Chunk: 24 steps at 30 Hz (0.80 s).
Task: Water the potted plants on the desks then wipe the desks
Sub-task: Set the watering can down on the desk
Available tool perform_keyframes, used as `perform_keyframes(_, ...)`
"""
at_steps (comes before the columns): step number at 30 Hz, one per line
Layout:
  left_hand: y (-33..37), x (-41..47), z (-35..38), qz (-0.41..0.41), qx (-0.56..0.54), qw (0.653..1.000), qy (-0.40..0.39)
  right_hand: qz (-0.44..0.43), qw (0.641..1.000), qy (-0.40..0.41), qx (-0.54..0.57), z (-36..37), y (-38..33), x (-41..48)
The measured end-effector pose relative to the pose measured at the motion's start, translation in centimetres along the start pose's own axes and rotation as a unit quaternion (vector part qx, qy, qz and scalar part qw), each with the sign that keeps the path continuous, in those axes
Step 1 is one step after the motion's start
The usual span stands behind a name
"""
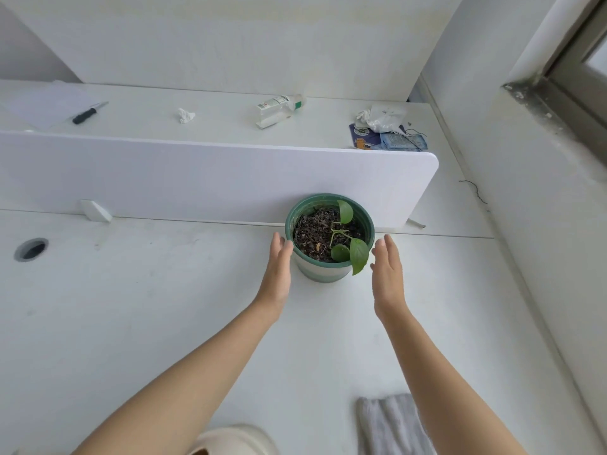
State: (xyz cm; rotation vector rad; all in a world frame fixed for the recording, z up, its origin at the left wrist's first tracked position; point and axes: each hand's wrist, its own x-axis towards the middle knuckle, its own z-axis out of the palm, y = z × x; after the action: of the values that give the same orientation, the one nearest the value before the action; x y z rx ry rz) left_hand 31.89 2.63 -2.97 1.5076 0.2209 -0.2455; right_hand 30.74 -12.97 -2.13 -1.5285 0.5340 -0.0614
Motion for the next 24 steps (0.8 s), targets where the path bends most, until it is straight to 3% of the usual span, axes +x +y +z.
perform_keyframes(9, 0.4, -0.1, 2.2, 0.033, 0.086, 0.995, -0.029, 0.016, 1.0, -0.017, 0.02, 1.9, -0.3, -0.7)
perform_keyframes(15, 1.3, -1.9, 1.9, 0.002, 0.059, 0.997, -0.043, 0.029, 0.998, -0.043, -0.019, 1.0, -1.0, -0.5)
perform_keyframes(24, 3.3, -9.6, -2.7, -0.021, 0.071, 0.997, 0.004, 0.039, 0.999, -0.016, -0.028, -1.2, 0.6, -10.2)
